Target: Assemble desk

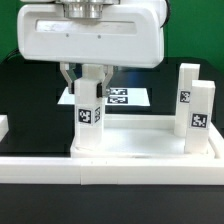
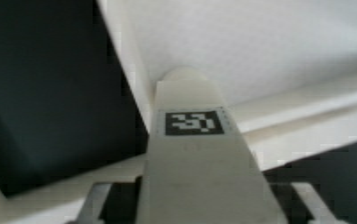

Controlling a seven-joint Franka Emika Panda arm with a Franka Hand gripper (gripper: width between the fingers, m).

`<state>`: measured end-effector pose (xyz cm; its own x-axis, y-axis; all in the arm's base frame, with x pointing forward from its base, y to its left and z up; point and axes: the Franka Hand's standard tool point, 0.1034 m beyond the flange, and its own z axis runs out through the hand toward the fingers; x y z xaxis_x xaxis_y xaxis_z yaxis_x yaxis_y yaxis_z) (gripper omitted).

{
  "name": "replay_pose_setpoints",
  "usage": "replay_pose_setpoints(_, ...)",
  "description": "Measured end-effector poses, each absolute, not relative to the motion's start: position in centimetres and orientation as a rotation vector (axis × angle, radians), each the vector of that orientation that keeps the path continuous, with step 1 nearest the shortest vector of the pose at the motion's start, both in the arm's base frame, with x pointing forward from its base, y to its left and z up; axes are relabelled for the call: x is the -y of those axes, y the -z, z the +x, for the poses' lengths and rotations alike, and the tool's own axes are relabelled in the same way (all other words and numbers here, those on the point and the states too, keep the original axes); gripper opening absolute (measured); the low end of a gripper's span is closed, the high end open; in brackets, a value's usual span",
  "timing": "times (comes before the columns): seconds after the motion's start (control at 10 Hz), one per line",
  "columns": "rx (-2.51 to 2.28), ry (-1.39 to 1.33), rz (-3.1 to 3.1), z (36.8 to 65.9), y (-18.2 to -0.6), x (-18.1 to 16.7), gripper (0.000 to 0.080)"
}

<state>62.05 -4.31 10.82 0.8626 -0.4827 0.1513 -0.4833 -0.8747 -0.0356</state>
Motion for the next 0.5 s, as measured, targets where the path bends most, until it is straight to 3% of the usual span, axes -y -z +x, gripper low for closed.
replay_pose_setpoints(0.5, 1.374, -0.237, 2.871, 61.94, -10.79, 4.62, 0.0293)
